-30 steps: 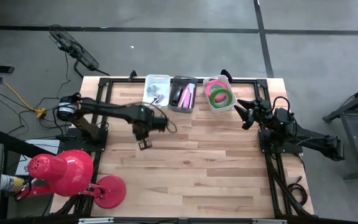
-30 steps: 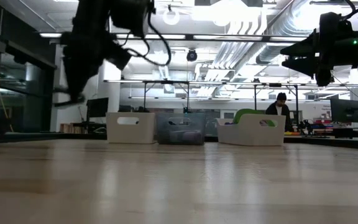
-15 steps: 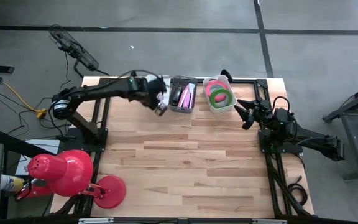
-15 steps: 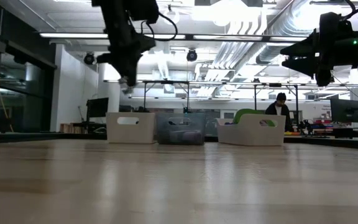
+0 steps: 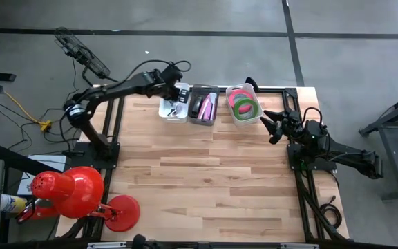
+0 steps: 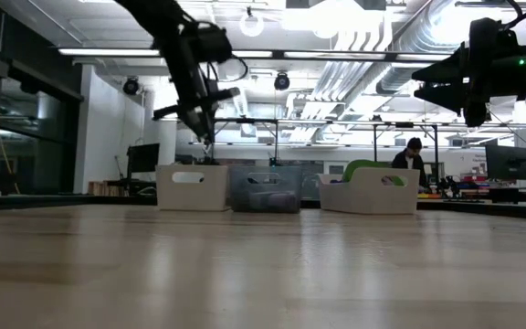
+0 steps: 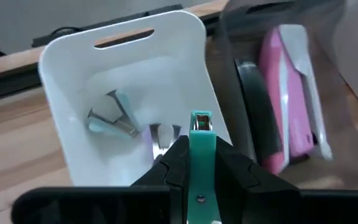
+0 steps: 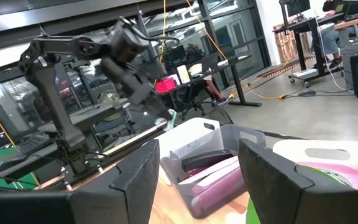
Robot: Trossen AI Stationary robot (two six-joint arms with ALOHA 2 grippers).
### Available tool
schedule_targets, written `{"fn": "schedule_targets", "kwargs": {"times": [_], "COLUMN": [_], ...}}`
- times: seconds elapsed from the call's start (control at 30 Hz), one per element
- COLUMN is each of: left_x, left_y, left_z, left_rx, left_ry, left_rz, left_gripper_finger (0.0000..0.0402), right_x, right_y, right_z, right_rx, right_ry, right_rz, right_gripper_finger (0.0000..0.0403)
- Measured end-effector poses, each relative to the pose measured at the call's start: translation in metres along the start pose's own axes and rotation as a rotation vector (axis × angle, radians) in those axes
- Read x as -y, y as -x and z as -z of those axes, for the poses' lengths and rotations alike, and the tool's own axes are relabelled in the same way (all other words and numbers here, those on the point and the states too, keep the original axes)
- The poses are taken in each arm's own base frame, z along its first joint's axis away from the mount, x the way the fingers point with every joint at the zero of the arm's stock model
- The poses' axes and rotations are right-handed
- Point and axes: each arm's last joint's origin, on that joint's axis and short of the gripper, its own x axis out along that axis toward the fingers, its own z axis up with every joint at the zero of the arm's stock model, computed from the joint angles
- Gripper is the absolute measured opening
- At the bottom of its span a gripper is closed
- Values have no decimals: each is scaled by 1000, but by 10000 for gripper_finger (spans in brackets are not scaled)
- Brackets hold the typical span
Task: Pick and place Stapler, Stapler remover, tape
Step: Put the blue staple remover into the left white bin
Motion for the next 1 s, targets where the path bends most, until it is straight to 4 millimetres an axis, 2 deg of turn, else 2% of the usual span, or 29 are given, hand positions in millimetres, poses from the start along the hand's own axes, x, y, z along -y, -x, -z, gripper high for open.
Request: {"fn": "schedule_targets", "kwargs": {"times": [0.33, 0.47, 0.67, 1.0], "left_x": [-4, -3, -2, -3], "left_y": [-50, -66, -78, -79], "left_z": [-3, 0, 3, 4], "left_rx": [-27, -43, -77, -83], "left_ry": [189, 207, 211, 210], "left_rz": [-62, -81, -78, -81], "left_gripper_finger": [39, 39, 45, 74], "right_x": [0, 0, 0, 0], "right_y": [0, 0, 0, 0], "right_z": [0, 0, 0, 0], "right_rx": [0, 1, 1, 1], "right_ry": [0, 0, 0, 0], "right_rz": [0, 0, 0, 0], "right_gripper_finger": [209, 209, 209, 209]}}
